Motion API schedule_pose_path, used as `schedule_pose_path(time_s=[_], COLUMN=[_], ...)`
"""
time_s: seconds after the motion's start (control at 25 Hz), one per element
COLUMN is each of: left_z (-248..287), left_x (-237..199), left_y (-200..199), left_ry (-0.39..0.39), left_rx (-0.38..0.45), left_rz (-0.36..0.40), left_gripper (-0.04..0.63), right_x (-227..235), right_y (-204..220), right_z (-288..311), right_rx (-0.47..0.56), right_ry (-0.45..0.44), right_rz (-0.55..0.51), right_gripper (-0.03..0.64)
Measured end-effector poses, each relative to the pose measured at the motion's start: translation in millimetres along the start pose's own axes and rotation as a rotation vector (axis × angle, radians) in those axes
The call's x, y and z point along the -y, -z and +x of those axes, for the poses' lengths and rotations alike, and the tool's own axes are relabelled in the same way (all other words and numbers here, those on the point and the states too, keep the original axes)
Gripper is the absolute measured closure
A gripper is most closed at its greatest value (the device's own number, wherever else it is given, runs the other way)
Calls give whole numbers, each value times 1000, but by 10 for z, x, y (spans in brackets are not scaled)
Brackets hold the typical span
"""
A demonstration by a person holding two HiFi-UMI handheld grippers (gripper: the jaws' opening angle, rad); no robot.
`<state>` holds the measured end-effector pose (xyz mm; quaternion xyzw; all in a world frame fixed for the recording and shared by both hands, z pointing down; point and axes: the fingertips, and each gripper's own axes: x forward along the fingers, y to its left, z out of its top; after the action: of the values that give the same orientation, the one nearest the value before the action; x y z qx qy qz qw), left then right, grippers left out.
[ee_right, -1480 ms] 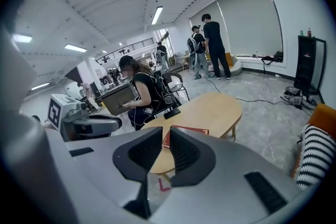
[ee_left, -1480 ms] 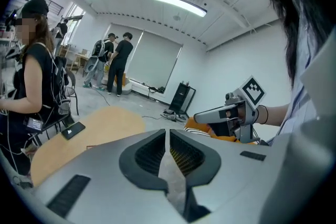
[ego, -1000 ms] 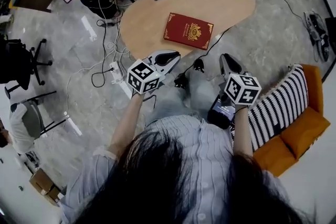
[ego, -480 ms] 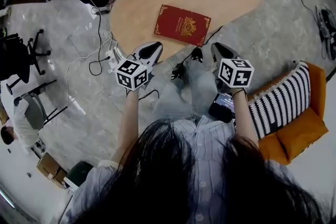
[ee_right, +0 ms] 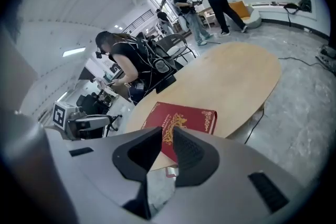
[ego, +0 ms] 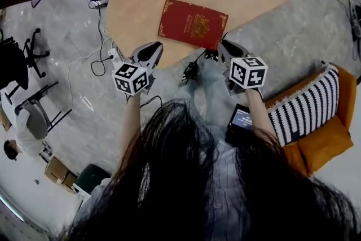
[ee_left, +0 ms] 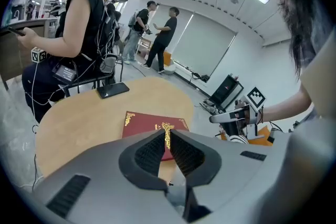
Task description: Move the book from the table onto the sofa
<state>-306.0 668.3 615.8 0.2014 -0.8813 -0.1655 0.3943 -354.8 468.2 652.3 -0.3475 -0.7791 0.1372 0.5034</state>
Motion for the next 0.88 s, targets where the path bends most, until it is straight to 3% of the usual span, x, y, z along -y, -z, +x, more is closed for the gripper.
schedule_pose_path(time_s=[0.12, 0.24, 0.6, 0.88], left_z=[202, 455, 947, 1009], left_x=[-136, -256, -709, -1097], left_y=[71, 146, 417, 486], left_ry=[3, 20, -23, -100], left_rx=[-4, -17, -92, -147], left_rz=[-19, -55, -34, -23], left_gripper=[557, 446, 347, 307], right_x=[201, 422, 766, 813], right_y=[60, 168, 527, 512], right_z=[152, 298, 694, 928], right_rx=[19, 17, 0, -3], right_ry=[1, 22, 56, 60], right_rz=[88, 132, 100, 122], right_gripper=[560, 540, 395, 367])
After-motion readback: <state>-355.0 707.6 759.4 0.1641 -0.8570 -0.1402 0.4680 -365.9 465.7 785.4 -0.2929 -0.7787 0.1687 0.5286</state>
